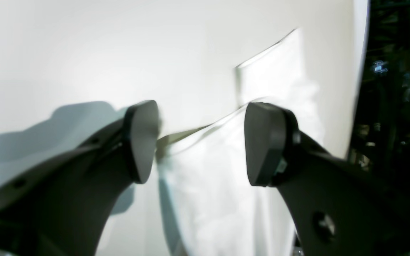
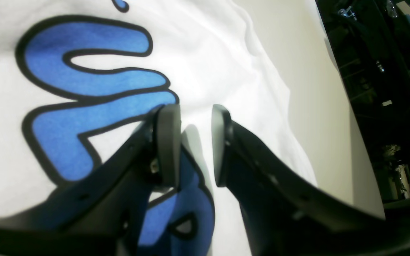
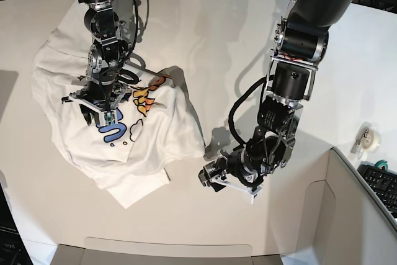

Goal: Layout the t-shirt on the table in an organized manner, then fold the t-shirt properly
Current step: 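Drag the grasped shirt fabric with the left gripper away from the right gripper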

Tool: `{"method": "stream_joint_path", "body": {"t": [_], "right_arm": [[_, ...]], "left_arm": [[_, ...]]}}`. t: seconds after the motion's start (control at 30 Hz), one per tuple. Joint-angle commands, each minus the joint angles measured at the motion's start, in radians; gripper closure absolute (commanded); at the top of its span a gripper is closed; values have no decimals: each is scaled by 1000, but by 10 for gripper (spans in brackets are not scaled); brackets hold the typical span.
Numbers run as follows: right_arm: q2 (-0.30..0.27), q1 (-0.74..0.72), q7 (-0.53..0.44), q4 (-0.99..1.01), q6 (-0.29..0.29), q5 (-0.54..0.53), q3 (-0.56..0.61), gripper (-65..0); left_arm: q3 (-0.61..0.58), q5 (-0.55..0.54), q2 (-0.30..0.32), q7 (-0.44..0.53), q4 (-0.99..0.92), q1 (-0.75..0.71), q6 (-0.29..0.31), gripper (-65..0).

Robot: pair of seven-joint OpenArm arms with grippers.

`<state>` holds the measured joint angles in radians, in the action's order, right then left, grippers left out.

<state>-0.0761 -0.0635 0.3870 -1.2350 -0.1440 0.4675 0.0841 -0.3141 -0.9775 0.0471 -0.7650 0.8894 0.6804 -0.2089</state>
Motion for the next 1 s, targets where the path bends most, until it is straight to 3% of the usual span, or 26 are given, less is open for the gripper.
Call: {"method": "stream_joint_path", "body": {"t": [0.0, 0.33, 0.57, 0.73, 0.97], "right_arm": [[19, 29, 99, 18, 93, -69, 13, -160], [29, 38, 99, 18, 94, -69, 13, -160], [28, 78, 108, 16, 97, -68, 13, -160], [11, 159, 109, 16, 99, -66, 18, -160], [-52, 241, 109, 18, 97, -66, 165, -160]], "left_arm": [[-1, -10, -8, 6, 18, 38, 15, -370], [-32, -7, -88, 12, 17, 38, 15, -370], [-193, -7, -109, 140, -23, 38, 10, -369], [-207, -7, -118, 155, -34, 38, 9, -369], [-213, -7, -122, 151, -32, 61, 7, -369]]}}
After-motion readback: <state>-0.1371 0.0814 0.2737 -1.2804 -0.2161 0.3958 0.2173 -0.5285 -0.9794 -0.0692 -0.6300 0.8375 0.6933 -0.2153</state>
